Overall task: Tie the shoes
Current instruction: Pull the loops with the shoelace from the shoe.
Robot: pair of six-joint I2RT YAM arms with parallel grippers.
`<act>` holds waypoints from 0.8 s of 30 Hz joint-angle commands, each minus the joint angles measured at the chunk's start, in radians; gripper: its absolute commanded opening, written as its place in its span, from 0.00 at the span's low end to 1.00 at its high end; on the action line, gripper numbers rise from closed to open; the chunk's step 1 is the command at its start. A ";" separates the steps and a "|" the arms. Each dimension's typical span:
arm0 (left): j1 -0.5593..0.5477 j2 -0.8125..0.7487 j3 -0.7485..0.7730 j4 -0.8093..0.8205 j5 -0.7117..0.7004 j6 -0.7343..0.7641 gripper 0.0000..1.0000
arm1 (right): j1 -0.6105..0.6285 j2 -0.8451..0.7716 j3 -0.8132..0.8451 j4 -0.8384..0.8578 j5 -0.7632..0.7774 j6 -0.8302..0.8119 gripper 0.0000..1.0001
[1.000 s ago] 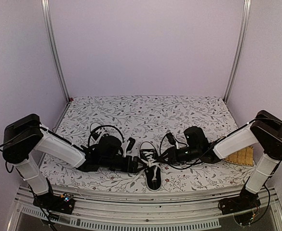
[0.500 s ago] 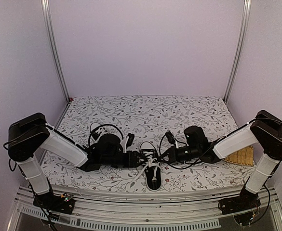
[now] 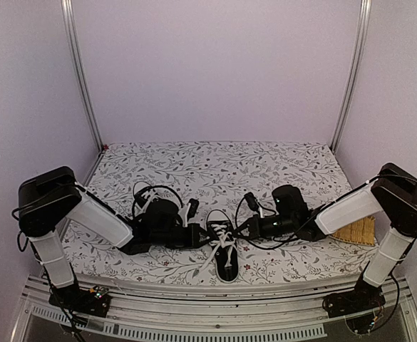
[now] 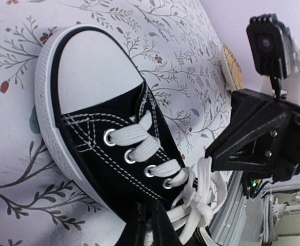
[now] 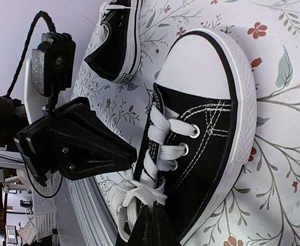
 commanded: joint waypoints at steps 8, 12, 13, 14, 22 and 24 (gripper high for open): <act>0.011 -0.020 -0.002 -0.057 -0.057 0.004 0.00 | -0.004 -0.059 0.004 0.009 0.208 -0.088 0.02; 0.012 -0.045 -0.027 -0.068 -0.096 -0.007 0.00 | -0.004 -0.059 0.004 -0.005 0.295 -0.094 0.02; 0.013 -0.052 -0.033 -0.070 -0.105 -0.009 0.00 | -0.004 -0.058 0.003 -0.009 0.316 -0.094 0.02; 0.014 -0.058 -0.039 -0.072 -0.112 -0.011 0.00 | -0.004 -0.057 0.002 -0.014 0.336 -0.094 0.02; 0.026 -0.096 -0.082 -0.092 -0.145 -0.016 0.00 | -0.004 -0.060 -0.015 -0.049 0.476 -0.086 0.02; 0.029 -0.103 -0.089 -0.094 -0.150 -0.016 0.00 | -0.006 -0.061 -0.021 -0.053 0.491 -0.085 0.02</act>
